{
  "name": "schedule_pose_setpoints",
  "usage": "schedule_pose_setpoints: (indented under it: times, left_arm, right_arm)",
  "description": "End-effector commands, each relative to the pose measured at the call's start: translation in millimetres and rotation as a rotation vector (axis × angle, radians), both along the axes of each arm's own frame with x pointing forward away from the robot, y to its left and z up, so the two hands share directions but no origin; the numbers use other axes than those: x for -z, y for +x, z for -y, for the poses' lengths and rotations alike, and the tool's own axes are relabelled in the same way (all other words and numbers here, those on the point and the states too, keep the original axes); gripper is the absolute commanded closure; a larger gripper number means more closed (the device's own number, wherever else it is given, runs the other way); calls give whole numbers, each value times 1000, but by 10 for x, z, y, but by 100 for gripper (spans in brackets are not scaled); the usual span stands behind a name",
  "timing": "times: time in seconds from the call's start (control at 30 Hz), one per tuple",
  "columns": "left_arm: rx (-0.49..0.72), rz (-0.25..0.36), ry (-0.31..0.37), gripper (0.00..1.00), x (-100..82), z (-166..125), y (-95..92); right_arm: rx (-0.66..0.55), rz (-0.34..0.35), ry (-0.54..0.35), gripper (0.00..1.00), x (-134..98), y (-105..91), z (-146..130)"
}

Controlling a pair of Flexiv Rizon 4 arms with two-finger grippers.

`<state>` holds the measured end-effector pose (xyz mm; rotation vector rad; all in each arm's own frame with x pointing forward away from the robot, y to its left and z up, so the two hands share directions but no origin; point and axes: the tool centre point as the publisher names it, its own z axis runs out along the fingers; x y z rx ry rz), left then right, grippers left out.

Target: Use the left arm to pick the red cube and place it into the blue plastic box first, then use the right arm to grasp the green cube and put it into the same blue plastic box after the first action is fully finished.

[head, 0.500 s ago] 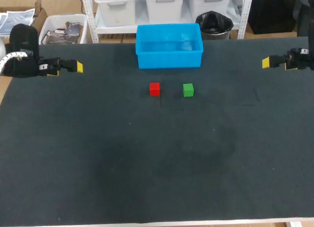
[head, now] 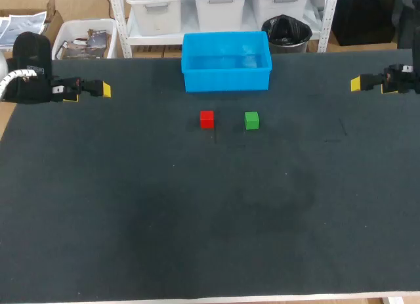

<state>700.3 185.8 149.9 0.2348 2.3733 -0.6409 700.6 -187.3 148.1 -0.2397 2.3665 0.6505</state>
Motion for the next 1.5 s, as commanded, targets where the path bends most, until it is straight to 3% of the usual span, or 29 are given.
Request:
schedule_pose_setpoints:
  times: [0.03, 0.43, 0.53, 0.57, 0.6, 0.63, 0.7, 0.73, 0.93, 0.97, 1.17, 1.33, 1.5]
  left_arm:
    - [0, -1, 1, 0, -1, 1, -1]
    - [8, 5, 16, 0, -10, 55, -1]
    - [-1, -22, 45, 0, -21, 123, 13]
    - [-20, -36, 17, 0, -56, 140, 25]
    - [-39, -62, 38, 0, -74, 158, 45]
    - [-47, -51, 85, 0, -78, 194, 60]
    - [-71, -74, 85, 0, -139, 259, 86]
    - [-73, -76, 136, 0, -142, 296, 98]
    - [-90, -85, 151, 0, -287, 505, 137]
    - [-95, -90, 187, 0, -311, 571, 147]
    - [-110, -114, 238, 0, -380, 789, 201]
    - [-133, -145, 322, 0, -375, 998, 272]
    - [-146, -176, 362, 0, -327, 1180, 340]
  right_arm:
    - [5, -2, -5, 0, -13, -8, -9]
    - [5, -2, -5, 0, -13, -8, -9]
    - [5, -2, -5, 0, -13, -8, -9]
    - [5, -2, -5, 0, -13, -8, -9]
    - [5, -2, -5, 0, -13, -8, -9]
    - [5, -2, -5, 0, -13, -8, -9]
    - [5, -2, -5, 0, -13, -8, -9]
    - [5, -2, -5, 0, -13, -8, -9]
    - [5, -2, -5, 0, -13, -8, -9]
    - [5, -2, -5, 0, -13, -8, -9]
    - [5, -2, -5, 0, -13, -8, -9]
    - [5, -2, -5, 0, -13, -8, -9]
    - [5, -2, -5, 0, -13, -8, -9]
